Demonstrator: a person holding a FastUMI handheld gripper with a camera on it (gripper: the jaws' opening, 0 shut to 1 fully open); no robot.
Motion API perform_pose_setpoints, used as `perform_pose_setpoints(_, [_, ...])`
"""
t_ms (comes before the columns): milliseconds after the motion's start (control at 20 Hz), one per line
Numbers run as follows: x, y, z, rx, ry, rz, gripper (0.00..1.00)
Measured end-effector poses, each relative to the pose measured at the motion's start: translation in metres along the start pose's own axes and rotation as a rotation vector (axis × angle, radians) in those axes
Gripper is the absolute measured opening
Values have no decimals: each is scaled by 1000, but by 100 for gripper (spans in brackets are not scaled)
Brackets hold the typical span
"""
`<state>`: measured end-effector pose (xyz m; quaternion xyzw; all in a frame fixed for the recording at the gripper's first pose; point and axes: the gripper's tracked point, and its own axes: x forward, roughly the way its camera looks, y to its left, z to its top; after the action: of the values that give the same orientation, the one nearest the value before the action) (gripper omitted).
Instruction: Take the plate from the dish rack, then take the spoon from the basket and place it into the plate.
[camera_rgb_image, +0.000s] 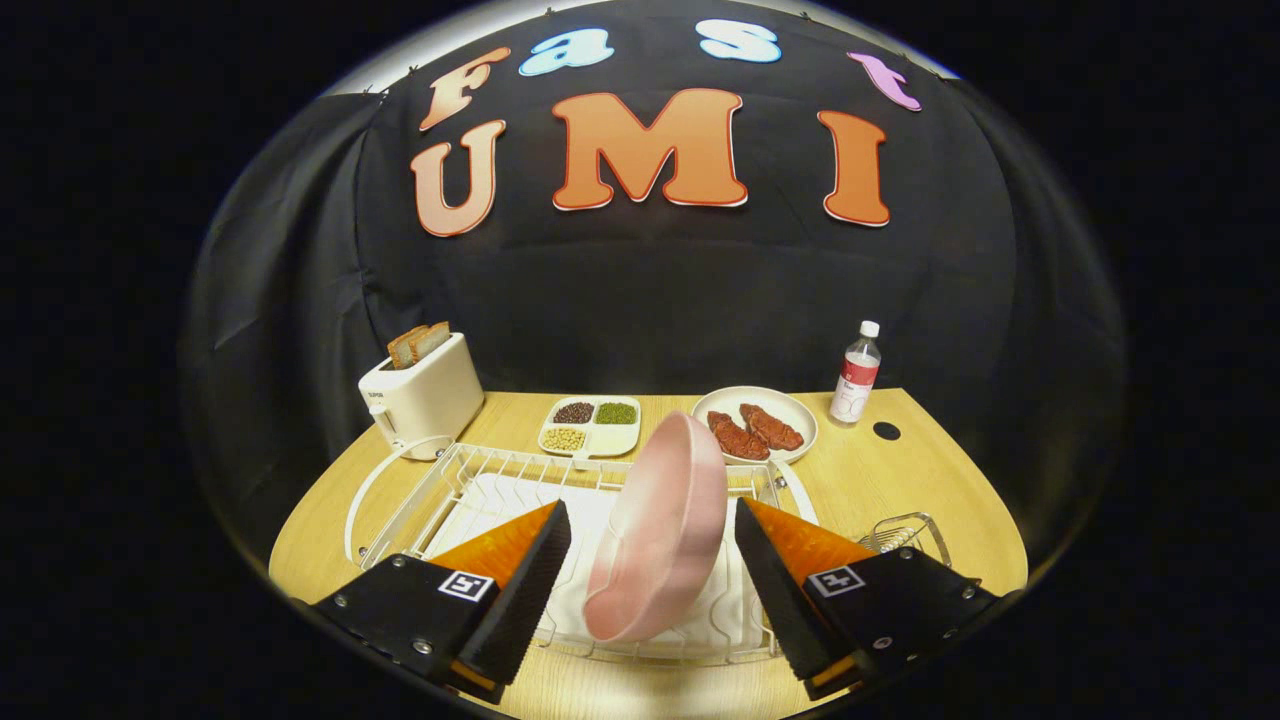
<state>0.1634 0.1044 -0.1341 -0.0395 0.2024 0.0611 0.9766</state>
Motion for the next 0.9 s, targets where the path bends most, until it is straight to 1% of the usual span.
perform_pose_setpoints(100, [6,2,-4,1,18,2,88])
perform_pose_setpoints(150, [9,2,-4,8,28,-1,79])
perform_pose_setpoints(200, [11,0,-6,18,36,-11,74])
perform_pose_setpoints(300, [14,-7,-6,51,56,-49,54])
perform_pose_setpoints(350, [18,-12,-2,81,59,-70,40])
perform_pose_setpoints(500, [20,-21,8,127,58,-123,31])
perform_pose_setpoints(550, [21,-25,17,116,38,-143,27])
perform_pose_setpoints(650, [20,-33,31,69,9,-178,22])
perform_pose_setpoints(900, [18,-41,34,81,16,-223,21])
